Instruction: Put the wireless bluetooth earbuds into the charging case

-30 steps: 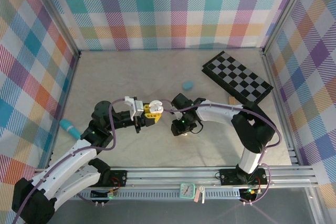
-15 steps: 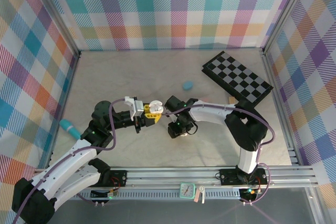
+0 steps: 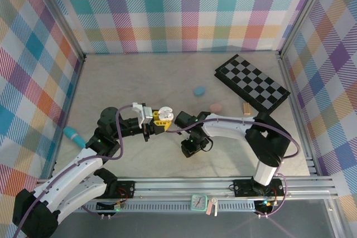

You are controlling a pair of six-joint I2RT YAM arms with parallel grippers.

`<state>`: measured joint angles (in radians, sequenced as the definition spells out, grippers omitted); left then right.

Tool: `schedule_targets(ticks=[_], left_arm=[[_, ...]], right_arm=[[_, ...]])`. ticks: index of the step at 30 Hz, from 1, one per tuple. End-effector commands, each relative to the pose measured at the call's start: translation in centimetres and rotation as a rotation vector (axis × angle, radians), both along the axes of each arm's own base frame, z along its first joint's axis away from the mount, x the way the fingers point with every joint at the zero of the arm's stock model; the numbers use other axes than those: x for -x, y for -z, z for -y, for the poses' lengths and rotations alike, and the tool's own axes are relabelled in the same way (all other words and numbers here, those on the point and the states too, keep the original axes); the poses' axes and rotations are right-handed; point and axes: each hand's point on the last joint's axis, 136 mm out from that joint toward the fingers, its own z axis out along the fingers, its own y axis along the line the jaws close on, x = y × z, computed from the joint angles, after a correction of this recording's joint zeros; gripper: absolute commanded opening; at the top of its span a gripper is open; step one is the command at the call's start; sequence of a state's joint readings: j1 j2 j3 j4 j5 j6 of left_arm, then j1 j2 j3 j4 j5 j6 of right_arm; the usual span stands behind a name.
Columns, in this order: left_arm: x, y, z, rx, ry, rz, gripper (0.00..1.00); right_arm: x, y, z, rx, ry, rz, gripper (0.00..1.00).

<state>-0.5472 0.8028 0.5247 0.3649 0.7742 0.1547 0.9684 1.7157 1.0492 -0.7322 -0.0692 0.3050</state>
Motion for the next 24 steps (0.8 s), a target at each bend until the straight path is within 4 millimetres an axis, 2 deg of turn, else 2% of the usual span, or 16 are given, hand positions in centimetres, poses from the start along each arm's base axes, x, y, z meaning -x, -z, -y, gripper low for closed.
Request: schedule_targets(ticks=[1,3,5,10,13,17,24], left_arm=[[0.5,-1.9,-0.1,0.023,0.017,0.069,0.07],[0.4,-1.9,0.0,0.022,0.020,0.068,0.07],[0.3,-2.0,0.1,0.023,0.024,0.068,0.07],[0.2,-2.0,0.3,0.022,0.031,0.069,0.07],[0.1,-2.0,0.4,0.020,0.033,0.066,0.07],[0.1,-1.9,0.3,0.019,0.033,0.062,0.07],[0.1,-2.0,0.3,0.021,0.034,0.067,0.07]], right_arm=[[0.2,-1.7,1.5,0.015,0.036,0.036,0.41],[-0.2,-2.9,0.9,-0.050,0.054,0.071,0.42],[-1.0,-3.9,0.8,-0.103,0.121,0.098,0.49],[-3.5,-3.6,2.5,-0.121,0.391,0.074,0.58],[-4.3,-2.9,3.3,-0.105,0.548,-0.006,0.58],[-4.6,-1.9,3.2,-0.104,0.708,-0.143,0.54],[-4.6,-1.5,2.3,-0.155,0.868,-0.244,0.49]])
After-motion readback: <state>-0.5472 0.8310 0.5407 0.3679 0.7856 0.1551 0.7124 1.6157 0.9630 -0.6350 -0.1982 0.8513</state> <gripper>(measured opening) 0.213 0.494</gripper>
